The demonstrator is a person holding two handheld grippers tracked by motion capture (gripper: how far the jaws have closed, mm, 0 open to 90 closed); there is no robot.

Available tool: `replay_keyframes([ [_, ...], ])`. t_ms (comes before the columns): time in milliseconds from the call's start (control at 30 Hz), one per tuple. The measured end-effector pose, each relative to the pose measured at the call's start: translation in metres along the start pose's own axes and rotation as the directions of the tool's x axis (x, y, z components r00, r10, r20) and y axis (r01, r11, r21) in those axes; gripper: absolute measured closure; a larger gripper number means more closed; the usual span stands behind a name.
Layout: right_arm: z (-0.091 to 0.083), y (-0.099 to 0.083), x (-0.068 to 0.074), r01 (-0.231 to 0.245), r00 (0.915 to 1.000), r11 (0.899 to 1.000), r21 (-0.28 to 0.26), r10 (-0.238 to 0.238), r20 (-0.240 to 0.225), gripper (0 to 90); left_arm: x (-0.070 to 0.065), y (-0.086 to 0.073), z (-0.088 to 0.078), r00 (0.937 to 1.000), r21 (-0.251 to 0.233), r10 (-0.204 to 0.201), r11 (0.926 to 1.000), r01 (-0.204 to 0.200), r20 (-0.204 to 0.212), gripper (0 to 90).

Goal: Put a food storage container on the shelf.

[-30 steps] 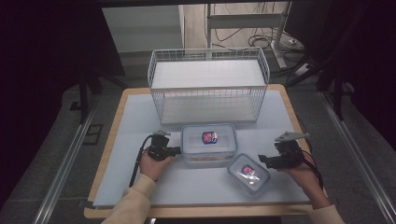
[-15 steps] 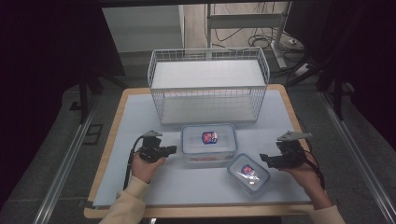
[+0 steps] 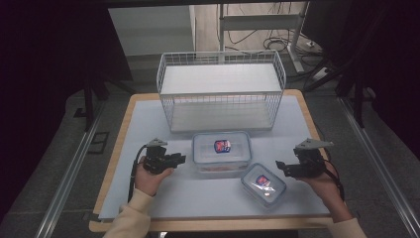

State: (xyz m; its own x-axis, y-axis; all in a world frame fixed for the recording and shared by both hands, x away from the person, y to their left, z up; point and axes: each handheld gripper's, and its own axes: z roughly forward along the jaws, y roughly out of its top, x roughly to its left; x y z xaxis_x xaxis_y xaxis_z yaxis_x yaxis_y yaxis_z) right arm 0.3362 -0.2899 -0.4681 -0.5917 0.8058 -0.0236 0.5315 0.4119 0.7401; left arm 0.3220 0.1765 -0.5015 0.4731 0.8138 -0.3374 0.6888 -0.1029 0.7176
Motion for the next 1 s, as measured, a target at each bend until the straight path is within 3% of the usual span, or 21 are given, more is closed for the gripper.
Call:
replay_keyframes([
  [33,0.0,0.001,0.0,-0.003,1.0,1.0,-0.004,0.003,-0.007,15.9,0.001,0.001,-0.001,0.9999,-0.012,-0.011,0.9999,0.011,-0.001,55.6],
  [67,0.0,0.002,0.0,-0.014,0.9996,1.0,-0.012,0.014,-0.025,15.9,0.001,0.002,-0.002,0.9998,-0.01,-0.021,0.9997,0.021,0.002,48.6],
  [100,-0.001,0.004,0.001,-0.04,0.9968,0.999,-0.026,0.038,-0.071,15.9,0.001,0.004,-0.002,0.9996,-0.006,-0.028,0.9996,0.028,0.008,32.6],
  [200,-0.001,0.008,0.002,-0.058,0.9926,0.997,-0.041,0.053,-0.109,15.9,0.003,0.005,0.0,0.9985,-0.011,-0.046,0.9989,0.046,0.031,24.2],
  [233,0.002,0.014,0.003,-0.076,0.9869,0.996,-0.048,0.068,-0.146,15.7,0.004,0.006,0.001,0.9951,-0.008,-0.074,0.9972,0.075,0.066,21.3],
  [367,0.008,0.026,0.007,-0.094,0.9779,0.994,-0.058,0.081,-0.193,15.6,0.005,0.007,-0.002,0.9945,-0.011,-0.079,0.9967,0.08,0.068,16.4],
  [400,0.008,0.026,0.007,-0.094,0.9779,0.994,-0.058,0.081,-0.193,15.6,0.005,0.007,-0.002,0.9931,-0.006,-0.084,0.9964,0.085,0.082,16.4],
  [433,0.012,0.03,0.01,-0.105,0.9721,0.993,-0.059,0.09,-0.217,15.3,0.005,0.008,-0.002,0.9889,-0.011,-0.102,0.9945,0.104,0.108,15.0],
  [467,0.012,0.03,0.01,-0.105,0.9721,0.993,-0.059,0.09,-0.217,15.3,0.005,0.008,-0.002,0.9889,-0.011,-0.102,0.9945,0.104,0.108,14.8],
  [533,0.018,0.035,0.015,-0.123,0.9626,0.991,-0.049,0.107,-0.249,15.1,0.005,0.009,0.002,0.9836,0.002,-0.115,0.9932,0.116,0.138,13.6],
  [733,0.026,0.044,0.02,-0.134,0.9518,0.991,-0.021,0.123,-0.281,15.1,0.005,0.017,0.008,0.9799,0.008,-0.121,0.9925,0.122,0.158,13.0],
  [767,0.03,0.048,0.021,-0.145,0.945,0.989,-0.01,0.135,-0.298,15.0,0.003,0.021,0.01,0.9775,0.007,-0.127,0.9918,0.127,0.168,13.0],
  [900,0.039,0.052,0.029,-0.123,0.9417,0.992,0.018,0.123,-0.313,13.3,0.0,0.026,0.017,0.9733,0.021,-0.13,0.9915,0.129,0.189,13.4],
  [967,0.045,0.053,0.03,-0.131,0.9322,0.991,0.037,0.135,-0.336,12.5,0.0,0.027,0.02,0.9714,0.027,-0.133,0.9912,0.13,0.197,13.7],
  [1000,0.049,0.055,0.03,-0.139,0.9268,0.989,0.046,0.146,-0.346,12.1,0.001,0.029,0.027,0.9673,0.045,-0.143,0.9896,0.137,0.209,13.8],
])
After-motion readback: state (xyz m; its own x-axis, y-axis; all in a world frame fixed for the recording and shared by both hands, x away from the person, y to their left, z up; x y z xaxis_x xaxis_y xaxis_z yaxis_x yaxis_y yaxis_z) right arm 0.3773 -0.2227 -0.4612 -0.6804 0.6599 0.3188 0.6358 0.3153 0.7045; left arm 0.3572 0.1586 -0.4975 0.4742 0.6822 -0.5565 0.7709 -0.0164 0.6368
